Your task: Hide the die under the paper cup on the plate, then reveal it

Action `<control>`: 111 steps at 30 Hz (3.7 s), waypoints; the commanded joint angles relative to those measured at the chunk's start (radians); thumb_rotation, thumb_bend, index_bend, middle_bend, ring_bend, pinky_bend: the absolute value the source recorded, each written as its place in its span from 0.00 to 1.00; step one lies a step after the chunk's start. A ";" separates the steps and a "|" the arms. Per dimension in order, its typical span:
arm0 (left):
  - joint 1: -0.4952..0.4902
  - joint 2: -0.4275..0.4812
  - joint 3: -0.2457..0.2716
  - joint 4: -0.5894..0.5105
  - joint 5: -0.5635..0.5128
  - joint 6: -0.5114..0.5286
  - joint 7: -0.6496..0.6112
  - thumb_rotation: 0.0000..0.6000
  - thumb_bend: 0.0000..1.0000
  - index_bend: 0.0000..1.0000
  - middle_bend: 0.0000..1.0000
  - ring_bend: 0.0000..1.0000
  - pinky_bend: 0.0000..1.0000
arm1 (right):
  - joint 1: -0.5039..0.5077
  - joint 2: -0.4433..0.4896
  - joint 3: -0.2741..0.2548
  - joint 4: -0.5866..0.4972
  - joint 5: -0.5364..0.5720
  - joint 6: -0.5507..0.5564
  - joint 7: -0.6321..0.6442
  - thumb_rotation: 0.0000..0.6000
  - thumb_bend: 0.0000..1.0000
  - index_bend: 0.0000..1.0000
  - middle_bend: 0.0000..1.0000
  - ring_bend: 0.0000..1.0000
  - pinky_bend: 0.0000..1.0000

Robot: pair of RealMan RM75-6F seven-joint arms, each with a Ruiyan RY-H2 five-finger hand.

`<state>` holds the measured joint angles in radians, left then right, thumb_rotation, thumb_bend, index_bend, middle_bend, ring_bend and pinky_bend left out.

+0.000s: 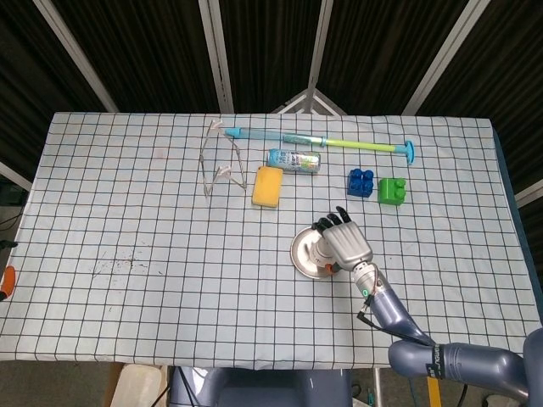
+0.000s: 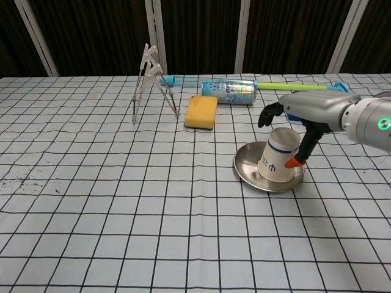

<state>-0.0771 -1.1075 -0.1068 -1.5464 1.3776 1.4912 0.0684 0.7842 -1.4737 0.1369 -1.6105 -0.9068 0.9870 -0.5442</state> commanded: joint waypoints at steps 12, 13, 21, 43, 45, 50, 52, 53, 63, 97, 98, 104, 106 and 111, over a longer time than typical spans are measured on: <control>-0.002 -0.003 0.001 -0.002 0.000 -0.002 0.011 1.00 0.70 0.31 0.00 0.00 0.12 | -0.013 0.034 -0.014 -0.030 -0.002 0.006 -0.001 1.00 0.16 0.37 0.39 0.17 0.00; -0.002 -0.004 0.002 -0.002 0.000 -0.002 0.011 1.00 0.70 0.31 0.00 0.00 0.12 | -0.014 0.036 -0.013 -0.034 -0.005 0.007 0.002 1.00 0.16 0.38 0.39 0.17 0.00; -0.002 -0.003 0.002 -0.002 -0.001 -0.004 0.011 1.00 0.70 0.31 0.00 0.00 0.12 | -0.019 0.043 -0.011 -0.045 -0.025 0.022 0.010 1.00 0.18 0.40 0.40 0.18 0.00; -0.005 -0.004 0.005 -0.004 0.000 -0.009 0.014 1.00 0.70 0.31 0.00 0.00 0.12 | -0.025 0.038 -0.004 -0.049 -0.060 0.041 0.024 1.00 0.24 0.44 0.45 0.20 0.00; -0.005 -0.003 0.005 -0.003 0.001 -0.009 0.014 1.00 0.70 0.31 0.00 0.00 0.12 | -0.025 0.037 -0.002 -0.051 -0.062 0.042 0.024 1.00 0.24 0.44 0.45 0.20 0.00; -0.005 -0.003 0.005 -0.003 0.002 -0.008 0.012 1.00 0.70 0.31 0.00 0.00 0.12 | -0.023 0.036 -0.001 -0.056 -0.057 0.041 0.016 1.00 0.24 0.44 0.45 0.20 0.00; -0.005 -0.003 0.006 -0.003 0.002 -0.008 0.011 1.00 0.70 0.31 0.00 0.00 0.12 | -0.022 0.035 0.000 -0.056 -0.054 0.041 0.013 1.00 0.26 0.45 0.46 0.21 0.00; -0.005 -0.003 0.006 -0.003 0.003 -0.008 0.011 1.00 0.70 0.31 0.00 0.00 0.12 | -0.022 0.034 0.000 -0.056 -0.053 0.041 0.012 1.00 0.27 0.46 0.46 0.21 0.00; -0.004 -0.002 0.006 -0.003 0.004 -0.007 0.009 1.00 0.70 0.31 0.00 0.00 0.12 | -0.028 0.024 -0.002 -0.045 -0.068 0.043 0.033 1.00 0.33 0.53 0.49 0.24 0.00; -0.006 -0.002 0.007 -0.002 0.001 -0.012 0.010 1.00 0.70 0.32 0.00 0.00 0.12 | 0.022 -0.089 0.052 0.196 -0.089 -0.057 0.166 1.00 0.33 0.53 0.50 0.25 0.00; -0.006 -0.002 0.007 -0.002 0.001 -0.013 0.011 1.00 0.70 0.32 0.00 0.00 0.12 | 0.022 -0.089 0.052 0.197 -0.091 -0.056 0.168 1.00 0.33 0.53 0.50 0.25 0.00; -0.008 -0.004 0.008 -0.003 0.001 -0.015 0.017 1.00 0.70 0.32 0.00 0.00 0.12 | 0.011 -0.072 0.049 0.203 -0.110 -0.046 0.183 1.00 0.34 0.53 0.50 0.25 0.00; -0.008 -0.004 0.008 -0.003 0.000 -0.014 0.017 1.00 0.70 0.32 0.00 0.00 0.12 | 0.004 -0.065 0.044 0.203 -0.113 -0.044 0.186 1.00 0.34 0.53 0.50 0.25 0.00; -0.008 -0.004 0.008 -0.004 0.000 -0.015 0.020 1.00 0.70 0.32 0.00 0.00 0.12 | -0.010 -0.052 0.031 0.201 -0.119 -0.046 0.194 1.00 0.34 0.53 0.50 0.25 0.00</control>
<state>-0.0852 -1.1117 -0.0988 -1.5502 1.3778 1.4762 0.0879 0.7755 -1.5268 0.1690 -1.4088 -1.0245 0.9409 -0.3514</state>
